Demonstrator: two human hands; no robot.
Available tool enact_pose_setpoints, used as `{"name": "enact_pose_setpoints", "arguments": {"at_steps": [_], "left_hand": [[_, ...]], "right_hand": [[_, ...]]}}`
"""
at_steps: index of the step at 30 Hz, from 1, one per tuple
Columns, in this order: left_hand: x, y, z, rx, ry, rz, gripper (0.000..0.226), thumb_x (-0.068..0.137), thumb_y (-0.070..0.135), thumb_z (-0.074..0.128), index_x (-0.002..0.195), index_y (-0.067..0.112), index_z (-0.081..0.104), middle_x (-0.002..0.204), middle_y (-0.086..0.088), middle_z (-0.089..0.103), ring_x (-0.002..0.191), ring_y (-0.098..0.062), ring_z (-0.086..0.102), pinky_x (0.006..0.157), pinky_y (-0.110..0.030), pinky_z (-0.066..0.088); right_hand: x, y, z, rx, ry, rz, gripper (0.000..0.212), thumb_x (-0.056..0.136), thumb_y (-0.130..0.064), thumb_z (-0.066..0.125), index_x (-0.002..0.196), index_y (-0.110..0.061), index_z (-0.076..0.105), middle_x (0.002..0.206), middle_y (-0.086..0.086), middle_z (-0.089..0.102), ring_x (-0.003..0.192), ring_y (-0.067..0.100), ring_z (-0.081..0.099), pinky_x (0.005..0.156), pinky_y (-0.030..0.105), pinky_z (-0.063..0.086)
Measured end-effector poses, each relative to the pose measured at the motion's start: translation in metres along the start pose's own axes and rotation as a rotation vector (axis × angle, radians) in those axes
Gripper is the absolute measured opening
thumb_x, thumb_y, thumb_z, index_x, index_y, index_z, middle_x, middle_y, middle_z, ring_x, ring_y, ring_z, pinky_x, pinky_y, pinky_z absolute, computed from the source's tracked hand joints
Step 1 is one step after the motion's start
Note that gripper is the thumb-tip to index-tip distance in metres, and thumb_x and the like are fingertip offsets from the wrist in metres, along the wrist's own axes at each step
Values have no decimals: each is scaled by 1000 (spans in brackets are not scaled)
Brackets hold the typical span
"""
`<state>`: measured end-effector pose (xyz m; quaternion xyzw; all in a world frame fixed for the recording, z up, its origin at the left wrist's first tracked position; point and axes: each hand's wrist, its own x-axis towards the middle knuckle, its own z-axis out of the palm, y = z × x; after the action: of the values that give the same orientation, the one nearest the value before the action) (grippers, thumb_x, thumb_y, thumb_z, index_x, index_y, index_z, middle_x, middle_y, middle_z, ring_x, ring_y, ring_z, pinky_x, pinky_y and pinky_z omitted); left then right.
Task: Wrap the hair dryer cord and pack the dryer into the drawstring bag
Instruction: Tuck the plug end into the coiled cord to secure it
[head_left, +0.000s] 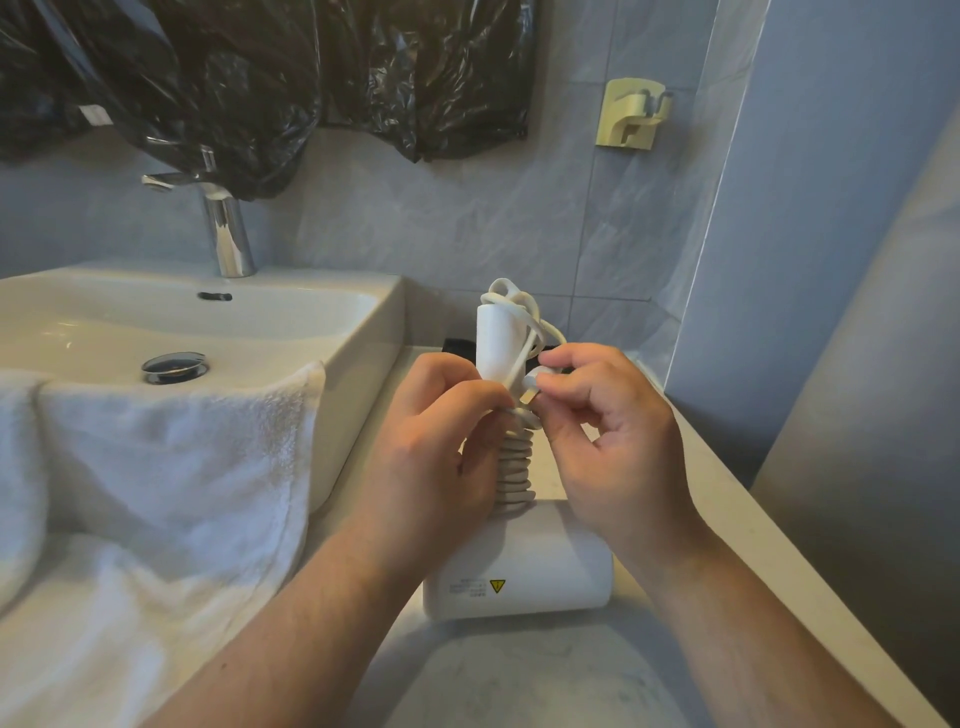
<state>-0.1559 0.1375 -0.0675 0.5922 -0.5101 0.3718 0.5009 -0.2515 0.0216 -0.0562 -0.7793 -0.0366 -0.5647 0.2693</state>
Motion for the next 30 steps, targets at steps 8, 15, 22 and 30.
{"name": "enact_pose_setpoints", "arguments": {"at_steps": [8,15,22,30], "left_hand": [[0,1,0,8,20,-14,11,78,-12,65,82,-3,71,89,-2,48,79,-11,49,77,-7,37],[1,1,-1,-3,2,1,9,83,-6,60,81,-4,69,90,-1,47,80,-12,49,77,-9,37],[0,-1,1,10,19,20,7,84,-8,62,82,-3,67,92,1,46,81,-14,49,78,-12,39],[0,0,1,-83,43,-125,9,86,5,67,91,11,70,93,3,46,92,2,49,76,-14,45]], "right_hand": [[0,0,-1,-19,14,10,10,82,-2,70,90,-4,75,101,7,69,93,14,66,73,30,57],[2,-2,-3,-99,-24,-20,11,82,0,68,90,-5,75,101,5,68,91,15,66,71,29,56],[3,-3,-5,-170,-61,-31,11,82,-1,66,88,-5,75,102,7,66,89,16,64,73,29,55],[2,-14,-3,-7,-104,-3,20,79,0,70,96,-9,74,103,0,64,85,12,63,74,21,51]]}}
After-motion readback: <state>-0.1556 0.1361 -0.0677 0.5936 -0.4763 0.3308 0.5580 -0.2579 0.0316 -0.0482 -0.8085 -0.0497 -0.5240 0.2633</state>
